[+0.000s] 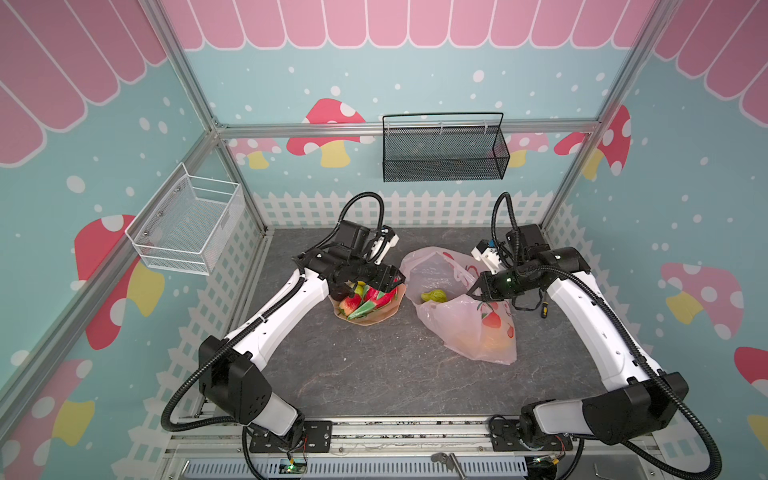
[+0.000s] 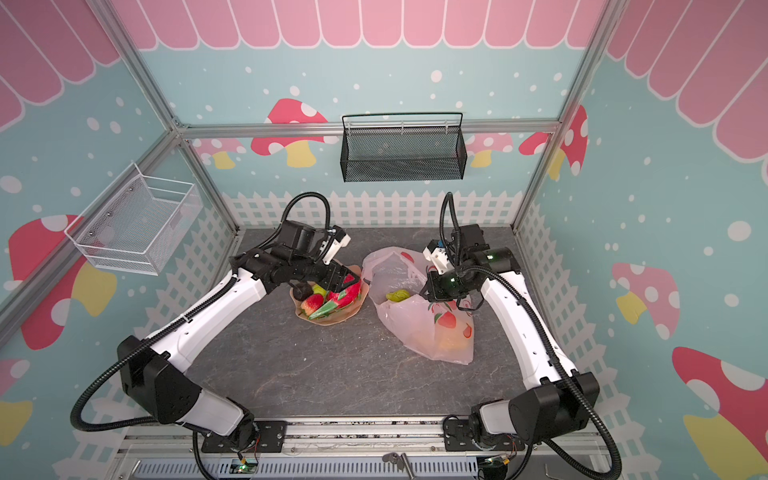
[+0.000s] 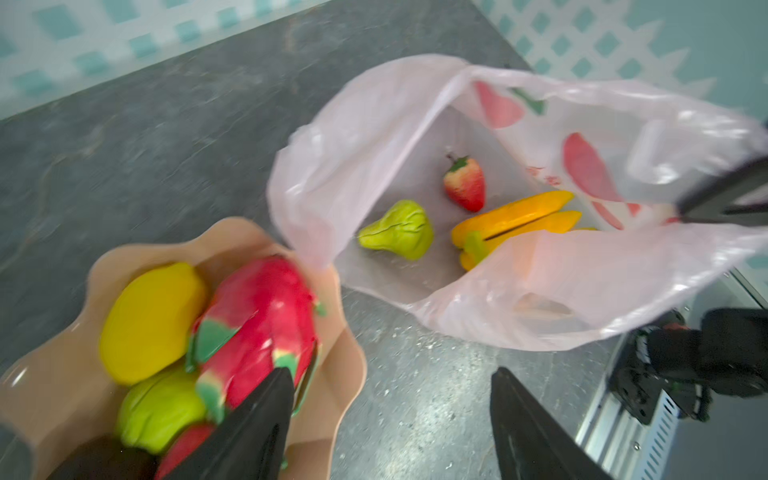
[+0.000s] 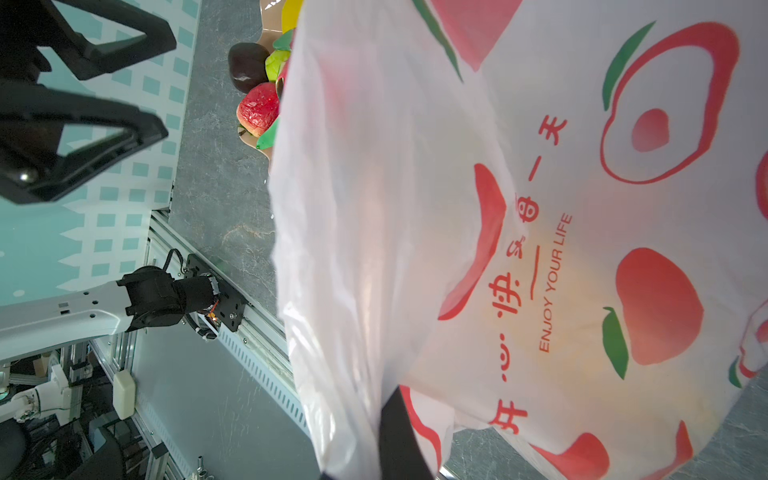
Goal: Place the fruits into the plastic bag
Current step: 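Raise the open left gripper out of the bag toward the bowl, then lower the left gripper onto the dark plum and close on it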
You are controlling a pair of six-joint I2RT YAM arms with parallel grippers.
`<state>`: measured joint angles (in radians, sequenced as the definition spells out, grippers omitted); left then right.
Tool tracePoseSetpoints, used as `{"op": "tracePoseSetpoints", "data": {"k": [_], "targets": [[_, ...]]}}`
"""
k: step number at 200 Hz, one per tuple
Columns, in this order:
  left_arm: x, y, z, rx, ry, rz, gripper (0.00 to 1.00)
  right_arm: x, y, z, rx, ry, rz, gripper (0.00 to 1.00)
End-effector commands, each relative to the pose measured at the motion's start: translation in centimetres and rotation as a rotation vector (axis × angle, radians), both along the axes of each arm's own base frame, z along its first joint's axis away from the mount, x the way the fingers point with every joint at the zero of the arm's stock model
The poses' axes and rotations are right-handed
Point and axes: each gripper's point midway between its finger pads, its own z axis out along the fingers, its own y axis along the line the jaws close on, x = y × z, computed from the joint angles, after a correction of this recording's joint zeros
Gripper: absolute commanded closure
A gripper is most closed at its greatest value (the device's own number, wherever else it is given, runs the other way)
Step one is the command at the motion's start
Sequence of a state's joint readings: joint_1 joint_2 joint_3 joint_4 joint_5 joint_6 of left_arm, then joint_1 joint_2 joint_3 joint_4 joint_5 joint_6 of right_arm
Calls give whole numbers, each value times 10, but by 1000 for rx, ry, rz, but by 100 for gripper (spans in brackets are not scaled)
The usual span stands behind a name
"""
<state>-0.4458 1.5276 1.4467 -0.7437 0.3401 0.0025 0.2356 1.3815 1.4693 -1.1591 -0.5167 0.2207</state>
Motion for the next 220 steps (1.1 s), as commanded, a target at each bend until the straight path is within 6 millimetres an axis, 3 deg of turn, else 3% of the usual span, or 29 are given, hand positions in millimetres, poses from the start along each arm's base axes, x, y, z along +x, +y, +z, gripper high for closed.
{"op": "tracePoseSetpoints", "data": {"k": [1, 30, 63, 137, 220], "targets": [[11, 59, -16, 47, 86, 266, 25, 5, 2, 8, 10, -26, 15, 100], [18, 115, -31, 45, 178, 551, 25, 7, 2, 8, 8, -25, 16, 100], [23, 148, -54, 29, 272, 729, 25, 6, 2, 4, 2, -17, 17, 100], [39, 165, -105, 184, 368, 794, 24, 5, 2, 4, 5, -17, 15, 100], [61, 159, -134, 201, 414, 808, 26, 4, 1, 4, 4, -17, 11, 100]]}}
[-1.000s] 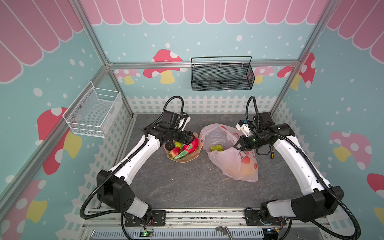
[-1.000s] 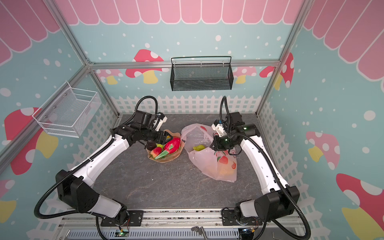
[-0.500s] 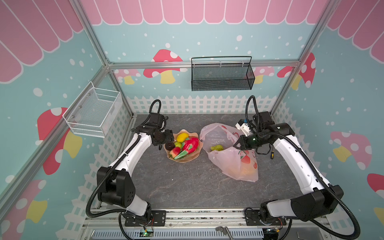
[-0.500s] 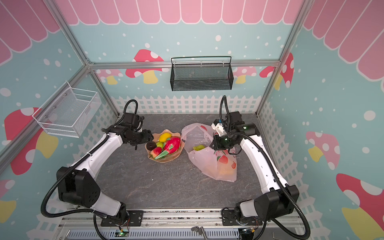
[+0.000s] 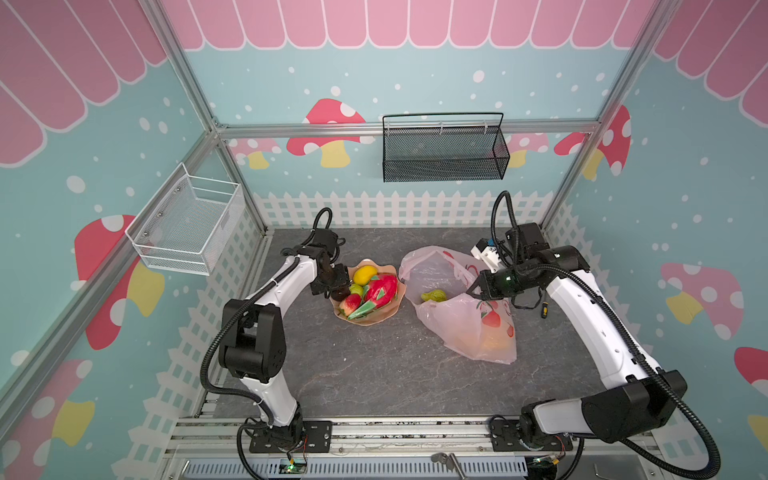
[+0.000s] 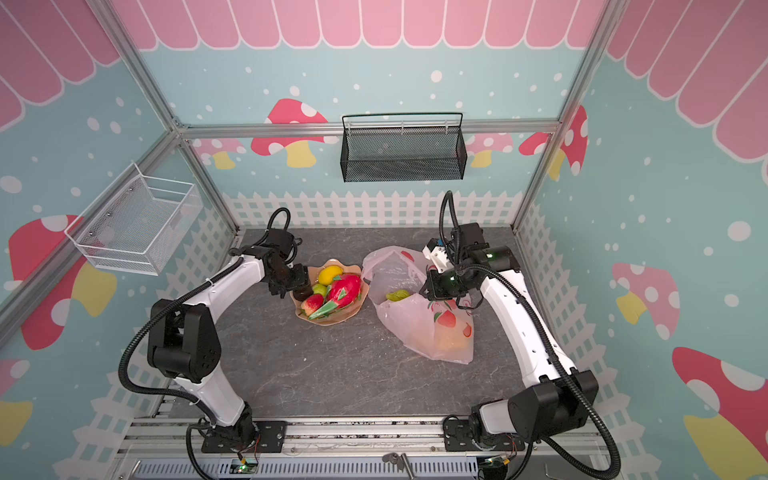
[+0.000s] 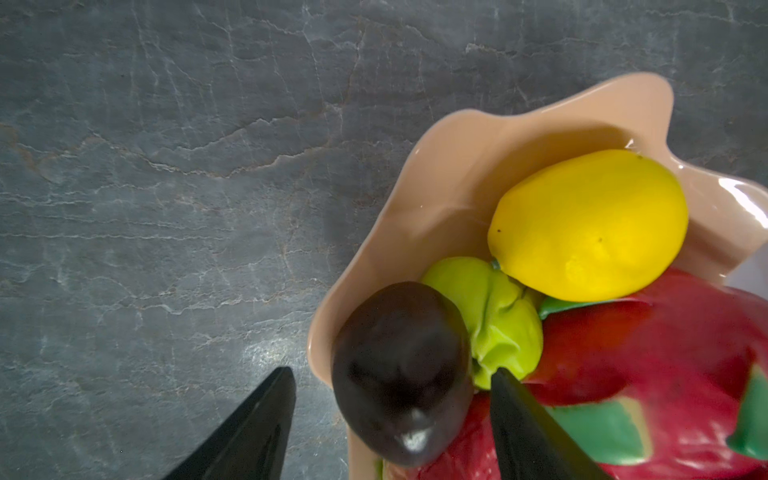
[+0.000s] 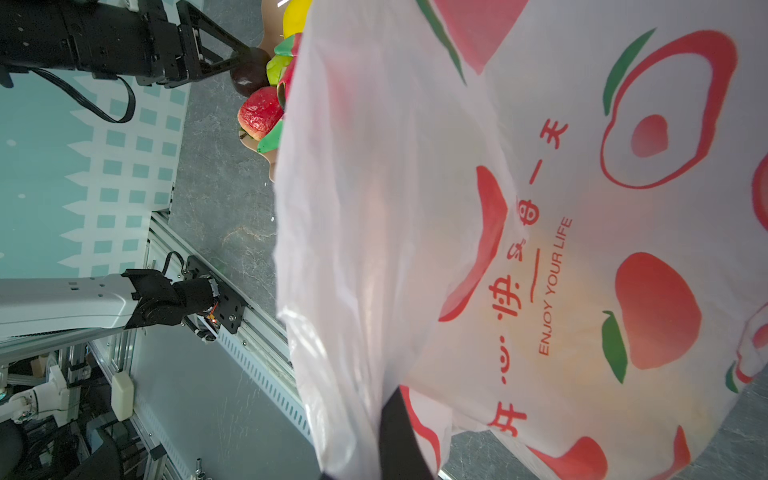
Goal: Place the fruits into the plastic bag
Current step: 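Lower the left gripper onto the dark plum and close on it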
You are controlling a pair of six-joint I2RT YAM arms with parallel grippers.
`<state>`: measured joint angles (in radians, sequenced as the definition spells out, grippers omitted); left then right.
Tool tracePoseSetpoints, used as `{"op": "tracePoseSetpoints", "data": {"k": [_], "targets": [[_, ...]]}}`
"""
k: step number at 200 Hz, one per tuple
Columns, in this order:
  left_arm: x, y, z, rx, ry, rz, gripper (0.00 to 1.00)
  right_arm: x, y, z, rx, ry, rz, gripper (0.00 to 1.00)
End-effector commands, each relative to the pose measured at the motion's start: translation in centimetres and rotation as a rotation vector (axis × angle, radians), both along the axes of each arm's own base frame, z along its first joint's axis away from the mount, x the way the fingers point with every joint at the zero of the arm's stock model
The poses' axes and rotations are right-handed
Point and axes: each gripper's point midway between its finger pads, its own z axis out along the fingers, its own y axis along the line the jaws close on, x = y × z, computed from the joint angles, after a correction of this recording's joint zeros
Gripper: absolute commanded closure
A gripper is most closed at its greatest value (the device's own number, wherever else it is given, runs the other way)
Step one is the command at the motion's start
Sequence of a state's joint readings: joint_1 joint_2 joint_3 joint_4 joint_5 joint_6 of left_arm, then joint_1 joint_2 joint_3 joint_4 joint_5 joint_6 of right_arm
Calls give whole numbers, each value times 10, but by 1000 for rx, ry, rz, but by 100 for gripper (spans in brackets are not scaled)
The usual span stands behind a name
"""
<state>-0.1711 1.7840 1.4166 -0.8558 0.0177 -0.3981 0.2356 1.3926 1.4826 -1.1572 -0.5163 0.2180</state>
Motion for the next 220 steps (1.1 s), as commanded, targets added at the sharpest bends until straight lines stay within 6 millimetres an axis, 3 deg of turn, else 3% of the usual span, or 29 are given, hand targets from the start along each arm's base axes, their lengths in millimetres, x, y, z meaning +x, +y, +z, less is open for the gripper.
{"op": "tracePoseSetpoints", "data": {"k": [1, 73, 142, 167, 220], "targets": [[10, 0, 1, 6, -12, 28, 26, 0, 0, 3, 4, -12, 9, 100], [11, -8, -13, 3, 22, 14, 29, 3, 1, 3, 3, -12, 11, 100], [8, -14, -16, -2, 35, -1, 42, 4, 1, 4, 1, -16, 13, 100], [8, -13, -12, 0, 26, 0, 44, 4, 0, 4, -2, -17, 13, 100], [8, -12, 9, -1, -24, 3, 59, 4, -1, 4, -9, -22, 13, 100]]}}
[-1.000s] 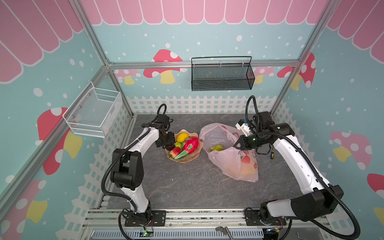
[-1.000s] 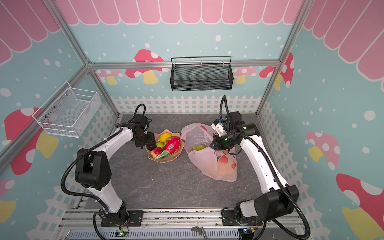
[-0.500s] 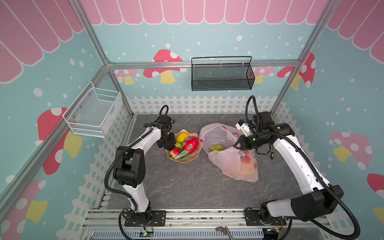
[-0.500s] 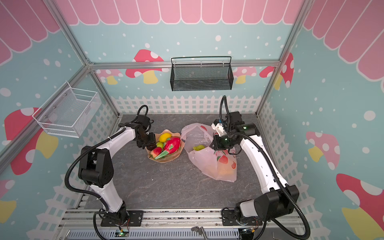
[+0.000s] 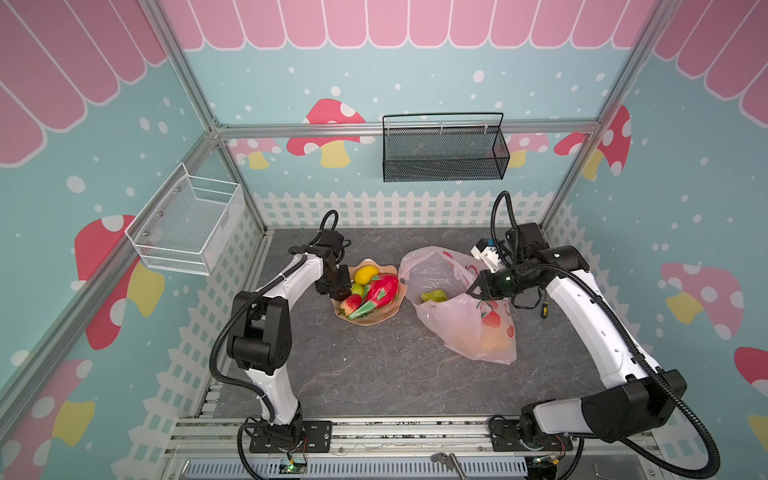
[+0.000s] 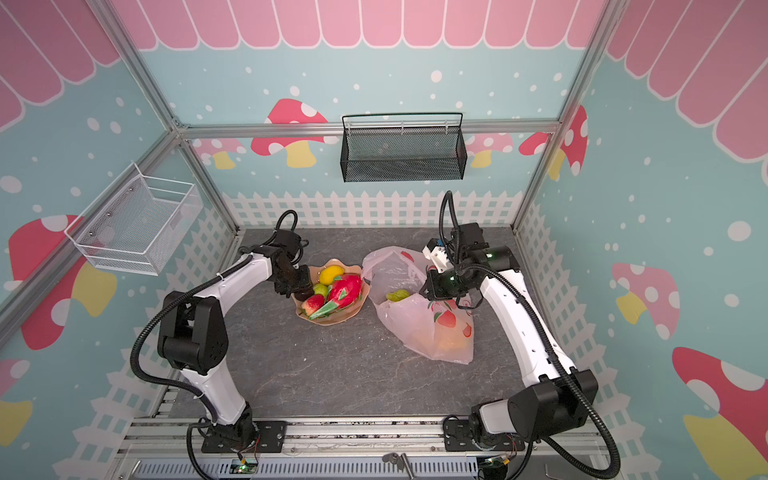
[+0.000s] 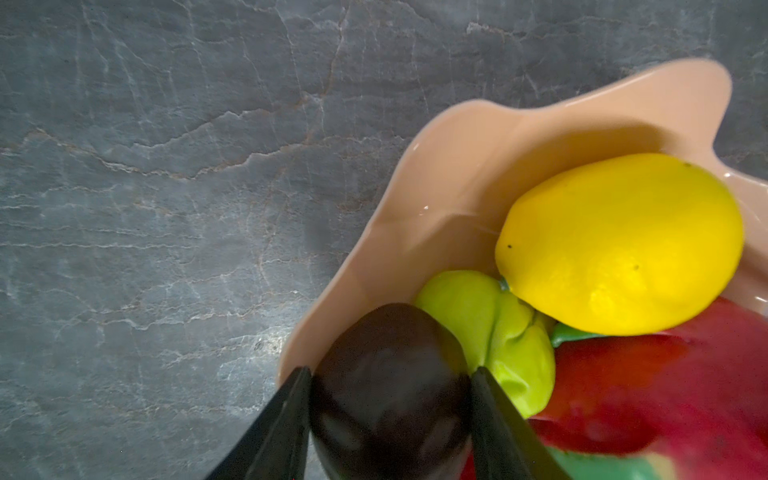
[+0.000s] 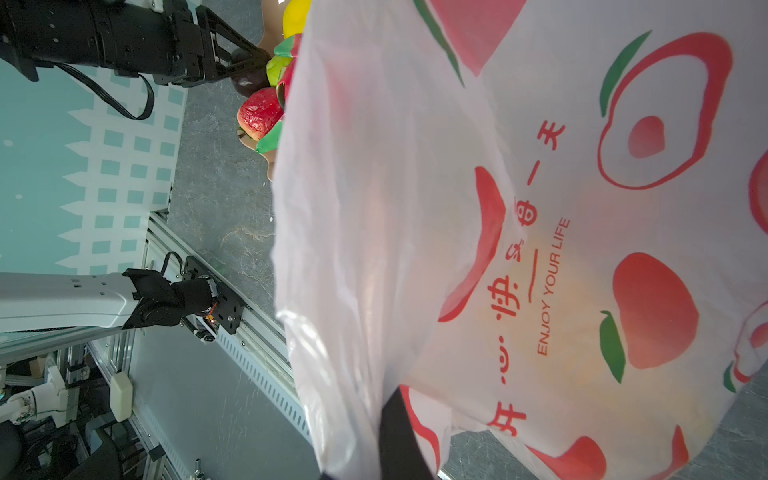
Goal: Place the fruits into the plastic bag
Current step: 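Lower the left gripper onto the dark plum and close on it, then lift the dark plum with the left gripper over the bag opening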
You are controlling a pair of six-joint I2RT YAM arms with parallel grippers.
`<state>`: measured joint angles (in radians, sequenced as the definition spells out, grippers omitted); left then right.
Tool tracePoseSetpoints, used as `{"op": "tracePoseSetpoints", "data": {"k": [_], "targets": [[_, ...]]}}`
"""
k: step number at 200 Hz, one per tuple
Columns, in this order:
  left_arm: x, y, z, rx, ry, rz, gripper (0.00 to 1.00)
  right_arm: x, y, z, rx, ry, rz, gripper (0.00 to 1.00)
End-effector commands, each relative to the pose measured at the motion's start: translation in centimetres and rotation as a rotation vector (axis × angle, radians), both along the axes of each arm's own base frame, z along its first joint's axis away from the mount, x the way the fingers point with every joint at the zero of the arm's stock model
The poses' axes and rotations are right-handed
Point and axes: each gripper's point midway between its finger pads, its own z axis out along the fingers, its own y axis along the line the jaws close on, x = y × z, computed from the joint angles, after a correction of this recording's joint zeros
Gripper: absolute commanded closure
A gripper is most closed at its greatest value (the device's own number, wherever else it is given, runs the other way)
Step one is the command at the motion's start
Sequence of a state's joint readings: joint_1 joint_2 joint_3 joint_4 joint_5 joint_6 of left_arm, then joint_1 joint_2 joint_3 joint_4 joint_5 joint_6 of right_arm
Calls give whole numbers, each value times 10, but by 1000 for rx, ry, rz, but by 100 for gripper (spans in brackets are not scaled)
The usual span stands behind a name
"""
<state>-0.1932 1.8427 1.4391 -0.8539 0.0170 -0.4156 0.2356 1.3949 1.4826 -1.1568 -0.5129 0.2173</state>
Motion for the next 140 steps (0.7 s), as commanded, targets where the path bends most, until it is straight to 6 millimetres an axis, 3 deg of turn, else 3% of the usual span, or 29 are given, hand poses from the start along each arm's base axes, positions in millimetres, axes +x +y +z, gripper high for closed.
{"op": "tracePoseSetpoints", "data": {"k": [1, 92, 115, 140], "targets": [[4, -2, 25, -2, -61, 8, 60, 3, 0, 5, -5, -22, 14, 100], [0, 3, 64, 21, -138, -20, 67, 5, 0, 5, -8, -23, 17, 100], [1, 0, 87, 4, -197, -44, 68, 5, 0, 7, -6, -28, 19, 100], [0, -16, 120, -25, -309, -152, 68, 5, 0, 7, -7, -27, 18, 100]]}}
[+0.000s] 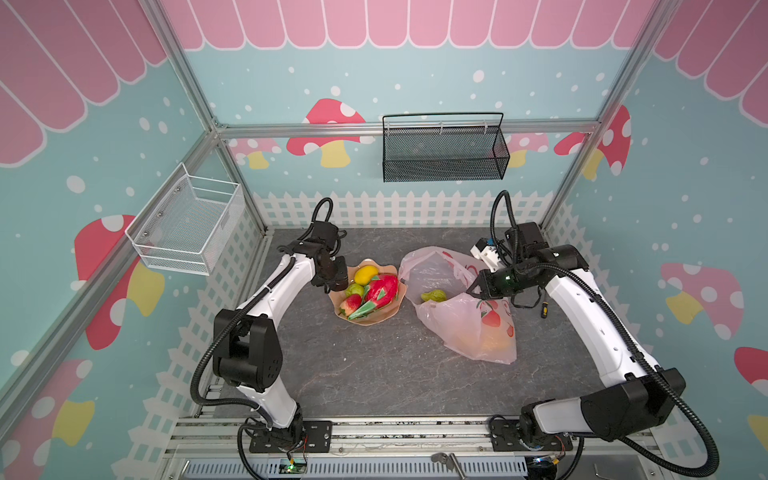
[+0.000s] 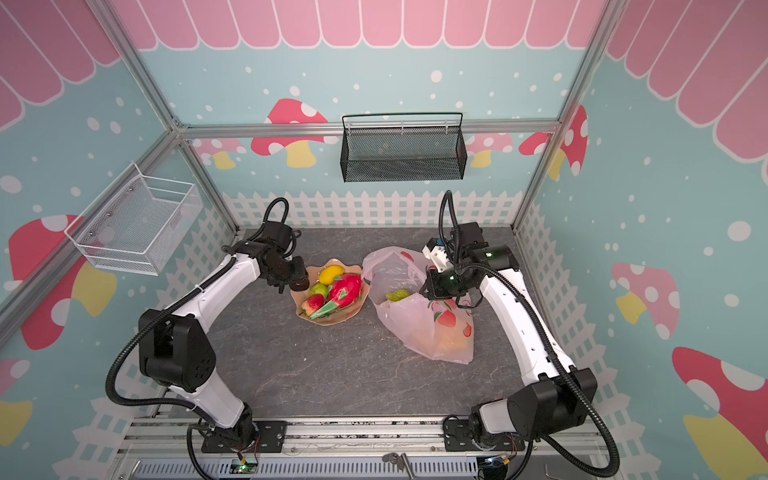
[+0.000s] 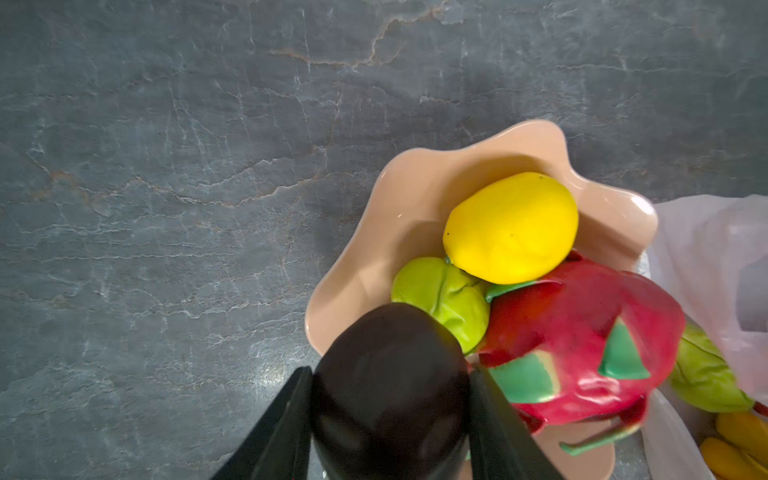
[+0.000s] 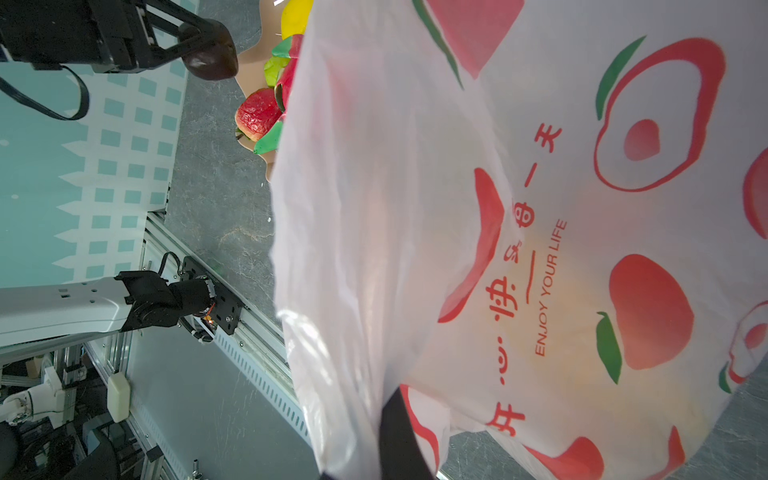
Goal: Place the fruits into the plastic bag
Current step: 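Lift the dark plum with the left gripper over the bag opening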
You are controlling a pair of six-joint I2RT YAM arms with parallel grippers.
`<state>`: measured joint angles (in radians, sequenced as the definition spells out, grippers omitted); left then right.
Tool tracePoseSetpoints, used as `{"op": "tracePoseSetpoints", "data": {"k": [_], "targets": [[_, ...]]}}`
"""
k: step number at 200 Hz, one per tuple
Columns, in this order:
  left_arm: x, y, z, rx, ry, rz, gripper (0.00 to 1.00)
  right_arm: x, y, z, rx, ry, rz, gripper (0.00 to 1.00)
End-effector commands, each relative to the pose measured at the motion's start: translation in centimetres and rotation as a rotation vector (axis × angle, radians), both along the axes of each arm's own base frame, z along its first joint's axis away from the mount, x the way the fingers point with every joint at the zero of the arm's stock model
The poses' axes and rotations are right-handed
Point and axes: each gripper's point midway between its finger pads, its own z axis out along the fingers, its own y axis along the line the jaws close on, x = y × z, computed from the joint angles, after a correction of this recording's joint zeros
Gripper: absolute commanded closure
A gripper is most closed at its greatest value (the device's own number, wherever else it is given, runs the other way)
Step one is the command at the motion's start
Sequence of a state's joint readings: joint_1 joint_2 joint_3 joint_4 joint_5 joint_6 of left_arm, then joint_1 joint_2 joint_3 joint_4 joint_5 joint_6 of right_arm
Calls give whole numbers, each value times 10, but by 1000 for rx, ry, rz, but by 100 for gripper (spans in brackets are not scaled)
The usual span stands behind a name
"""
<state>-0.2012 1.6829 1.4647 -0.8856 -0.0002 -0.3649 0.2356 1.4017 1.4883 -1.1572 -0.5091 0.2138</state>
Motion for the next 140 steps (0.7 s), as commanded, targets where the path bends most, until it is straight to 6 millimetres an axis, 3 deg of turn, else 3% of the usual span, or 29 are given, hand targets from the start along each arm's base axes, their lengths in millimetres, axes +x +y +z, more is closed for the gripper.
{"op": "tracePoseSetpoints", "data": {"k": [1, 33, 68, 105, 140], "targets": [[2, -18, 52, -23, -154, -114, 68, 3, 0, 8, -1, -26, 17, 100], [-10, -45, 85, -8, -289, -323, 68, 2, 0, 7, -1, -24, 17, 100], [-38, -97, 113, -23, -443, -619, 70, 3, 1, 7, -2, -22, 24, 100], [-65, -154, 110, -7, -469, -861, 72, 3, 1, 6, -3, -21, 30, 100], [-67, -194, 100, 47, -464, -957, 73, 2, 1, 6, -1, -19, 31, 100]]}}
